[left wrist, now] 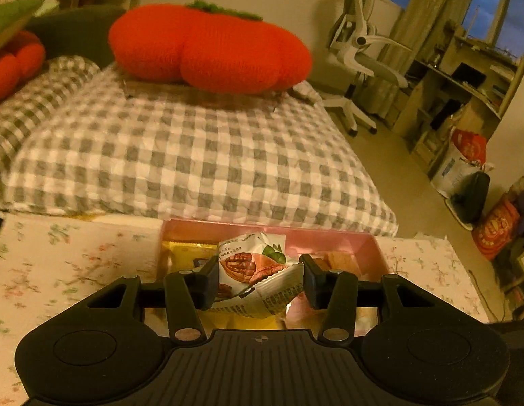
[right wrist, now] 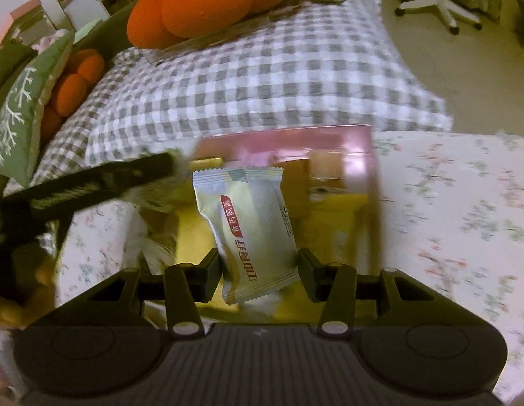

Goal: Organize snacks
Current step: 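Lower both packets into the pink box and open both tools, then move both tools back toward the red candy wrappers beside the box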

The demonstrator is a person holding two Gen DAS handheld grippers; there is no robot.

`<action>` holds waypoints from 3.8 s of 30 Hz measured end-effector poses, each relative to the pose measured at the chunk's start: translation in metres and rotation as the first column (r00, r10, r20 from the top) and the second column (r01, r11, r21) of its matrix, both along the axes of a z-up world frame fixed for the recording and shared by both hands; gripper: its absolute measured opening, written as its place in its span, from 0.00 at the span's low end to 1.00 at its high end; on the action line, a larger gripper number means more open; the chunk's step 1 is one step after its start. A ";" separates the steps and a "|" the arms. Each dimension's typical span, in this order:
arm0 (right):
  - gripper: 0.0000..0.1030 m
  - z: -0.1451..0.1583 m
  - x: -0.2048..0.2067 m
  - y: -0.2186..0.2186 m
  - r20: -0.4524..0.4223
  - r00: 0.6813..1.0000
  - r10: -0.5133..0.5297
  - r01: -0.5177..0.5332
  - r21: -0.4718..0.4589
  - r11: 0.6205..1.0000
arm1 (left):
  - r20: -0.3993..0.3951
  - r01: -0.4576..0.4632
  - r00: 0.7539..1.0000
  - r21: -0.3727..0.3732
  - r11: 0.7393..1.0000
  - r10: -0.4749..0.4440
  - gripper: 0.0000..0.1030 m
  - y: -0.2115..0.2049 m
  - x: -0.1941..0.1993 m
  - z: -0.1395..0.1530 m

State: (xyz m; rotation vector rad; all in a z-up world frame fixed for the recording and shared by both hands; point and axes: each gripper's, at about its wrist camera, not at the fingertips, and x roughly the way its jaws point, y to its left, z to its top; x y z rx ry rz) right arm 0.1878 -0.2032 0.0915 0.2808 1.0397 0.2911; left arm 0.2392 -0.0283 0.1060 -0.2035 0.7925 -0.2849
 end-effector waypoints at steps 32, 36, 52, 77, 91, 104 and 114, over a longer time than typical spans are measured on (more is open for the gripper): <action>0.61 0.029 -0.026 0.003 0.003 1.000 -0.029 0.029 0.017 0.999 | -0.091 -0.145 0.984 0.070 0.987 0.151 0.62 0.043 -0.040 0.014; 0.72 0.039 -0.043 0.016 -0.020 1.000 -0.004 0.004 0.008 1.000 | -0.145 -0.147 0.976 0.123 0.981 0.165 0.64 0.050 -0.067 0.016; 0.89 0.037 -0.083 0.048 -0.123 0.992 0.031 -0.030 0.011 0.999 | -0.221 -0.164 0.954 0.188 0.968 0.204 0.85 0.067 -0.147 0.004; 0.54 0.017 -0.088 0.088 0.034 0.981 0.192 -0.190 -0.046 0.981 | -0.331 -0.244 0.902 0.142 0.959 0.278 0.85 0.098 -0.132 -0.044; 0.45 0.001 -0.083 0.123 0.082 0.937 0.340 -0.320 -0.188 0.928 | -0.340 -0.315 0.883 0.087 0.945 0.325 0.85 0.113 -0.130 -0.044; 0.37 -0.011 -0.073 0.126 0.117 0.936 0.331 -0.295 -0.249 0.922 | -0.350 -0.306 0.895 -0.027 0.952 0.278 0.85 0.105 -0.127 -0.047; 0.04 -0.013 -0.072 0.127 0.105 0.925 0.365 -0.337 -0.220 0.916 | -0.377 -0.278 0.894 -0.038 0.960 0.244 0.85 0.094 -0.124 -0.054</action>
